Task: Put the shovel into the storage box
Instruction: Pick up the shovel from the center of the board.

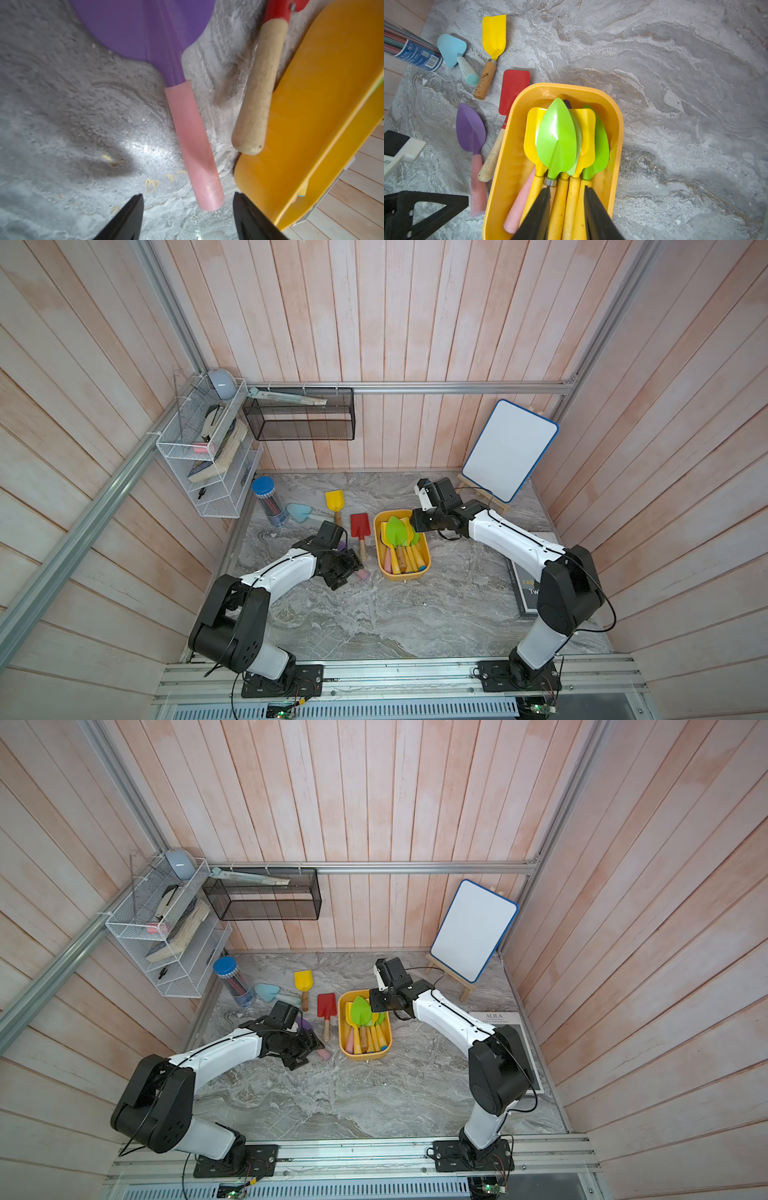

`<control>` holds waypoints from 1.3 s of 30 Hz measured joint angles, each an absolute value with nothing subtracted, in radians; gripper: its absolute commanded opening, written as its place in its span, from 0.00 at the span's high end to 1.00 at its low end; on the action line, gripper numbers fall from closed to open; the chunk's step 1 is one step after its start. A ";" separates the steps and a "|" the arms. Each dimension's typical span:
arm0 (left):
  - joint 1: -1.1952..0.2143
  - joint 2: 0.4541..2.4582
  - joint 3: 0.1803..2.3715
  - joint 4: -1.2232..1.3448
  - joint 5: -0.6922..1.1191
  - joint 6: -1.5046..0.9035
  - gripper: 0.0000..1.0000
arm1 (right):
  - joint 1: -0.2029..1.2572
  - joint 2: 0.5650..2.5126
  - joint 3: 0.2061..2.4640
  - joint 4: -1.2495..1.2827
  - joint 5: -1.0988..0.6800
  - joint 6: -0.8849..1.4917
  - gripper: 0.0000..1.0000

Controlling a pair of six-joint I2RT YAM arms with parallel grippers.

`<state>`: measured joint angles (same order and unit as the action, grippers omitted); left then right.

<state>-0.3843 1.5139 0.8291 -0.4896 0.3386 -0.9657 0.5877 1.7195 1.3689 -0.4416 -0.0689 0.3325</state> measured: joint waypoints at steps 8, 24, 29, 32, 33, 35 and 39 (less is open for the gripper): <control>-0.384 1.549 0.829 -0.446 0.341 -0.973 0.27 | 0.587 1.720 1.365 -0.431 -0.073 0.323 0.68; -0.384 1.610 0.830 -0.429 0.339 -0.982 0.62 | 0.573 1.720 1.317 -0.403 -0.088 0.320 0.68; -0.384 1.610 0.826 -0.429 0.333 -0.991 0.72 | 0.573 1.720 1.305 -0.397 -0.093 0.320 0.68; -0.384 1.608 0.822 -0.429 0.328 -0.996 0.78 | 0.573 1.719 1.304 -0.395 -0.096 0.320 0.68; -0.384 1.605 0.820 -0.429 0.326 -0.997 0.80 | 0.573 1.719 1.304 -0.394 -0.097 0.320 0.67; -0.384 1.596 0.817 -0.433 0.316 -0.999 0.83 | 0.573 1.719 1.304 -0.393 -0.103 0.320 0.68; -0.384 1.555 0.813 -0.464 0.297 -0.999 0.85 | 0.573 1.719 1.304 -0.388 -0.121 0.321 0.68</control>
